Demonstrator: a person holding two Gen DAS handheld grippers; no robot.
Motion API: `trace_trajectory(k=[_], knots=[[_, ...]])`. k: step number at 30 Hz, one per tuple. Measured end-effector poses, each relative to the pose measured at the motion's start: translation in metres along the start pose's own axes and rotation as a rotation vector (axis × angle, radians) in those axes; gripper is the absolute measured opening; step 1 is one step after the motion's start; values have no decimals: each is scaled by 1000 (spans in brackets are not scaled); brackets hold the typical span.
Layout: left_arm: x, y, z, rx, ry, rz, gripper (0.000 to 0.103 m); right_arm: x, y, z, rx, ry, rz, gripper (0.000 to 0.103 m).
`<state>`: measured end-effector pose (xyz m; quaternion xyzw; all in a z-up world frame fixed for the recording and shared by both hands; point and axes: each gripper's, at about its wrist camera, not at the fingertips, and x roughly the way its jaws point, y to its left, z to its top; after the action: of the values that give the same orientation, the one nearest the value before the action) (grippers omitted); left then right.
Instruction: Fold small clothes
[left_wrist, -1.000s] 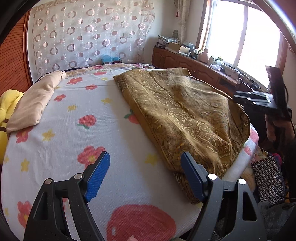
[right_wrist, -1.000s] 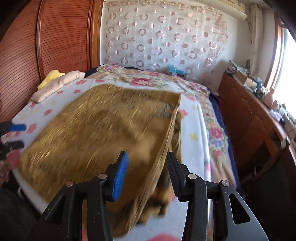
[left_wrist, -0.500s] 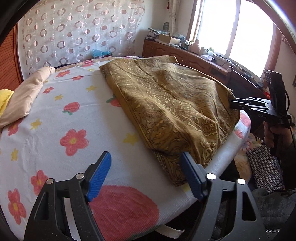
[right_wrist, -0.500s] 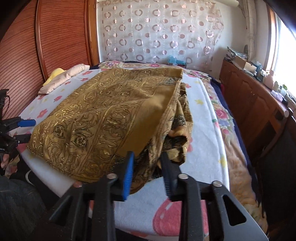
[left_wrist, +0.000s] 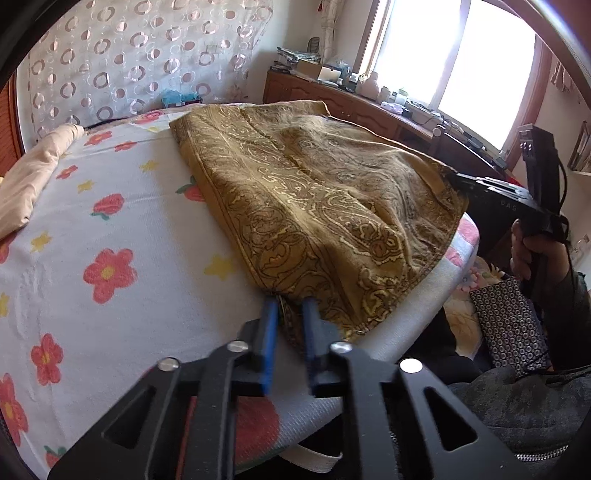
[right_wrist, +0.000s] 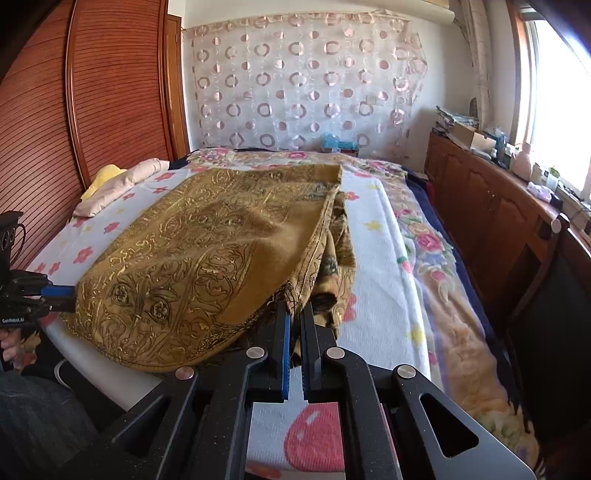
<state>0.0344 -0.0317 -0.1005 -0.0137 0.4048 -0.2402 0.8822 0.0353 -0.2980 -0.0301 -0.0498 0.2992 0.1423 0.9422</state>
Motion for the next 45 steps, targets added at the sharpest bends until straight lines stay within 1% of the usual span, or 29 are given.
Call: trace_trajectory(k=[1,3,7,14,15,16,17,19,22,27,31,32,36,39,41,43,45], knots=[[0,-1,0,-4,-1,6,4,3,0,1,-2,4,-3,4],[-11,-4,0,-8,-39,-4,3,6,3,1,-12,11,-14,4],[-27,-8,1,-9,-69,-12,2,9,0,3,-12,19,-22,4],[-18,-4,-1,-13,-34,9,2,14,-4,2,19,39,-15,4],[-19,-5,-1,-14,-34,8,2,14,-4,3,19,43,-17,8],[-19,-5,-1,-14,-33,9,2,16,-3,3,15,47,-24,18],[-19,-4,-1,-14,-32,10,2,17,-2,3,13,50,-30,22],[-18,-5,0,-14,-31,14,2,19,-4,3,21,63,-35,41],[-17,-4,0,-17,-26,21,3,24,-6,1,31,84,-58,50],[-10,1,1,-33,0,34,5,31,-9,-3,96,107,31,54],[-8,4,2,-38,7,47,16,25,-10,-1,101,92,40,58],[-7,5,2,-40,11,49,17,21,-12,0,107,82,35,59],[-4,6,1,-41,15,46,17,-8,-16,6,123,0,24,70],[-3,5,1,-38,16,46,18,-22,-9,9,120,-60,16,76],[-2,4,2,-34,17,45,19,-17,-1,9,112,-52,35,78],[-2,3,3,-23,17,50,19,-6,3,4,97,-16,15,79],[-1,2,3,-20,15,53,19,11,2,-4,113,36,-15,79]])
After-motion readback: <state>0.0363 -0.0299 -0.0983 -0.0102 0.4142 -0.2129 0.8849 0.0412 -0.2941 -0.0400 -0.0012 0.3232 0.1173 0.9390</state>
